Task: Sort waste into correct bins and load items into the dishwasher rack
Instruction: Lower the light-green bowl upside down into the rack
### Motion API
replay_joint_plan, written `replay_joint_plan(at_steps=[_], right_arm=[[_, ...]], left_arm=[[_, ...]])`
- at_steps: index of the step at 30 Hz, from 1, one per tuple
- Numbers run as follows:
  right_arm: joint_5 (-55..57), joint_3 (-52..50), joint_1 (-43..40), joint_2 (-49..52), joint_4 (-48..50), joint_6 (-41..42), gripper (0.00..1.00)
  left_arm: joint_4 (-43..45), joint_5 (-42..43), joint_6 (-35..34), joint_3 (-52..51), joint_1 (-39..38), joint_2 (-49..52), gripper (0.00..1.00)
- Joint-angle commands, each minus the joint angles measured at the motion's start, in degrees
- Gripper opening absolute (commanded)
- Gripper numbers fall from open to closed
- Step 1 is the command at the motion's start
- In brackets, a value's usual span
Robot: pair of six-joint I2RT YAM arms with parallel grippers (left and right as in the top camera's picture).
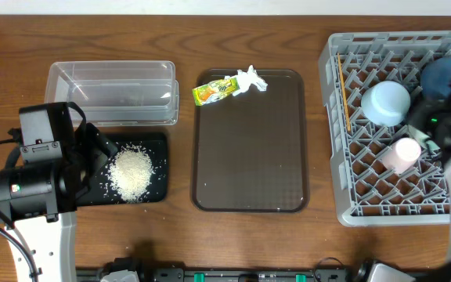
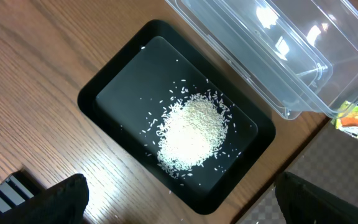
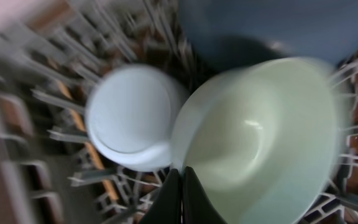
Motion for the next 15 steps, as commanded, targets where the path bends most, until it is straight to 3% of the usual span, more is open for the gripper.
replay_joint_plan(at_steps=[1,8,15], right_arm=[[-11.1,1.0,-5.4,-4.3,-0.1,1.7,0.01],[-28.9,0.7,-18.4,-4.2,-0.6,1.5,0.01],[-43.9,0.6,-26.4,0.7,0.6,1.3,0.01]], left_arm=[[-0.2,-0.5,-0.3,0.7,0.2,0.0,0.97],[-0.2,-0.5,-0.3,0.7,0.2,0.0,0.97],[-0.2,-0.5,-0.3,0.7,0.2,0.0,0.97]])
